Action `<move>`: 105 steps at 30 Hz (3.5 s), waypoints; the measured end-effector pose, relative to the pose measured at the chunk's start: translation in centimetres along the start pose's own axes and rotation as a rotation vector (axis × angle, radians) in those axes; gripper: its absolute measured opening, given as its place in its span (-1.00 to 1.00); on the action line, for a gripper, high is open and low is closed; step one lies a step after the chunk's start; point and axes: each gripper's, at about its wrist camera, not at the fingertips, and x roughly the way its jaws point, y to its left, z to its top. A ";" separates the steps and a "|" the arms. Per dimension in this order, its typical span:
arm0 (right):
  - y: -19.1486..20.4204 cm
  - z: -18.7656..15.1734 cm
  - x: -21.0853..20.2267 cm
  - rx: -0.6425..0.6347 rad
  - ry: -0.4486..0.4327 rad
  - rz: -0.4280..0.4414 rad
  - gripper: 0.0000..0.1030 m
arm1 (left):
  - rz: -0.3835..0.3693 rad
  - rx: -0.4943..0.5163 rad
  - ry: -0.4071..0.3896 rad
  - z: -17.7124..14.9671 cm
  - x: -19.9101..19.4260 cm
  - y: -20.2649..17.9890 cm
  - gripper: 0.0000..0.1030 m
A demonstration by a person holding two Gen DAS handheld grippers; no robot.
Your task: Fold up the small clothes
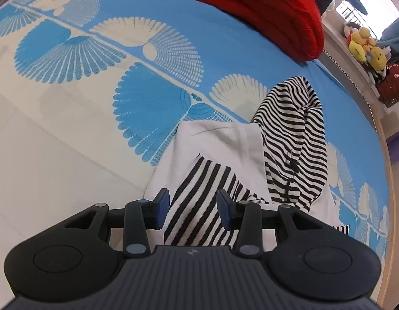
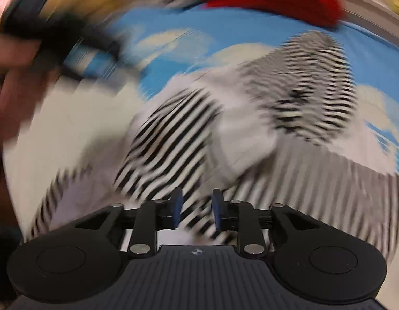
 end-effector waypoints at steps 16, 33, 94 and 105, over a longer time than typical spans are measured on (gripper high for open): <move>-12.1 -2.9 -1.3 0.769 -0.008 -0.277 -0.20 | -0.096 0.460 0.095 -10.2 6.2 -13.3 0.27; -14.6 -6.0 0.0 0.958 0.070 -0.266 -0.20 | 0.090 0.075 -0.009 -7.7 -0.6 -4.3 -0.61; -11.2 -3.3 -1.9 0.660 -0.038 -0.477 0.04 | 0.064 0.137 0.099 -8.1 3.2 -9.0 0.10; -11.8 -2.8 -3.3 0.632 -0.079 -0.513 0.04 | 0.097 0.167 0.063 -7.8 3.1 -9.2 0.10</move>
